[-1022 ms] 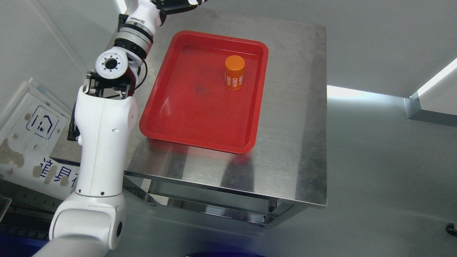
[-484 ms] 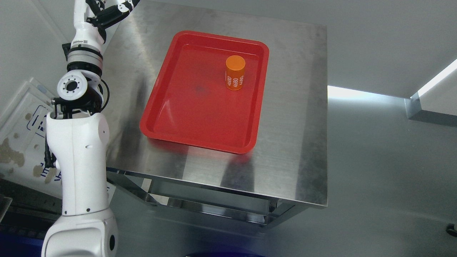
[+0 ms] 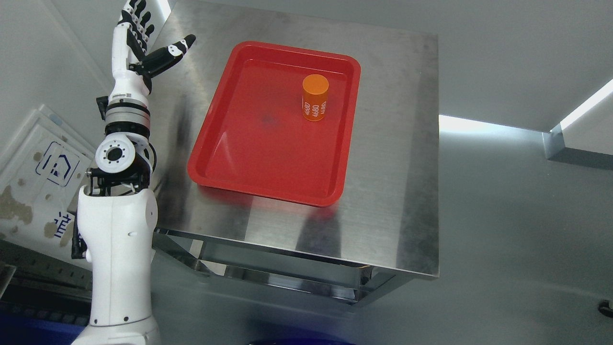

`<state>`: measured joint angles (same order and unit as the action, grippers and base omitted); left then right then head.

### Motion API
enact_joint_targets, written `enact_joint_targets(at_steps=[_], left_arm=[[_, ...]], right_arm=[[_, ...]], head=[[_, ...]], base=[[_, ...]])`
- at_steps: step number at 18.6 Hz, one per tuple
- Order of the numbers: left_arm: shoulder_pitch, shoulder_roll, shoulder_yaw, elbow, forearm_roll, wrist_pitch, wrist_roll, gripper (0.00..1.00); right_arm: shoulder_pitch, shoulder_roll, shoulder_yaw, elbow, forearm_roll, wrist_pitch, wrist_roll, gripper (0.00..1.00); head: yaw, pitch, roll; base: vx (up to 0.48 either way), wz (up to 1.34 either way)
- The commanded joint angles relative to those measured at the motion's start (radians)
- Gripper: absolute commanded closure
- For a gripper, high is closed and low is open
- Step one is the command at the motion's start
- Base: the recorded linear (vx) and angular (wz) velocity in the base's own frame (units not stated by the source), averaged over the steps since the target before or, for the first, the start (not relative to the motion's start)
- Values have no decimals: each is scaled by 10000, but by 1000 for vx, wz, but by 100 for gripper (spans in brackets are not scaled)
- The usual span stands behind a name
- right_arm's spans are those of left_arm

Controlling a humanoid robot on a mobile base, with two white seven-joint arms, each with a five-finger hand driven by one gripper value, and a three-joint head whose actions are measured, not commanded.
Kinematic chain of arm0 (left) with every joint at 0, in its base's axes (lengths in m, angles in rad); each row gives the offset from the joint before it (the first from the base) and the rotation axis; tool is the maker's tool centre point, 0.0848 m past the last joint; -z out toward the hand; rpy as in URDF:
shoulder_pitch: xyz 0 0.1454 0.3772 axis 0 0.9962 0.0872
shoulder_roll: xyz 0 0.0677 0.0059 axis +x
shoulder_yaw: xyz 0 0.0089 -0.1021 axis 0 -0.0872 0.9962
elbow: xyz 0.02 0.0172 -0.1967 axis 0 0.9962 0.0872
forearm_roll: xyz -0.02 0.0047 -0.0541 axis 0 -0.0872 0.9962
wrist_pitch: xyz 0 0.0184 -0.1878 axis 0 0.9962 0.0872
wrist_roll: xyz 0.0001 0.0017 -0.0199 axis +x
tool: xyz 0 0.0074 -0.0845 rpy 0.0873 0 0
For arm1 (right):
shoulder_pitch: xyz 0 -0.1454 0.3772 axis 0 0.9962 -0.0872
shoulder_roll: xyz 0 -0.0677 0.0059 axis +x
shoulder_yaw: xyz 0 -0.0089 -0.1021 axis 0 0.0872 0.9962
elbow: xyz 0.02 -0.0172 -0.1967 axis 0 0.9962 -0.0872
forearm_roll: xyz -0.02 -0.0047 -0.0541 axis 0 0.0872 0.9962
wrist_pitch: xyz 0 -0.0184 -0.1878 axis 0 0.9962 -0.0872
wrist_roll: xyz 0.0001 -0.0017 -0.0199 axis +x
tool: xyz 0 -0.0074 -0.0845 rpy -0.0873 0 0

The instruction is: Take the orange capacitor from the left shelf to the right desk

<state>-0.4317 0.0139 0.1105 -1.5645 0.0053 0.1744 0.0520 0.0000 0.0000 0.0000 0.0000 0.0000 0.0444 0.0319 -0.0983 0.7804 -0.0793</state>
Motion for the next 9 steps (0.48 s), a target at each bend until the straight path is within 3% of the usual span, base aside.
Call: enact_joint_targets(at_steps=[1,3,9], left_arm=[[1079,43,-538,-891,39,-423,17,0],[1218,412,-507,-891,39,-746,17,0],[1617,444,-568,-891,39,-824,1,0]], right_arm=[[16,-175,-107,-337,0,1,3,0],[16,-175,-107,-337,0,-15,3,0],[16,-175,-107,-337,0,1,3,0]], head=[[0,0,0],[0,0,0],[0,0,0]], base=[[0,0],[0,0],[0,0]])
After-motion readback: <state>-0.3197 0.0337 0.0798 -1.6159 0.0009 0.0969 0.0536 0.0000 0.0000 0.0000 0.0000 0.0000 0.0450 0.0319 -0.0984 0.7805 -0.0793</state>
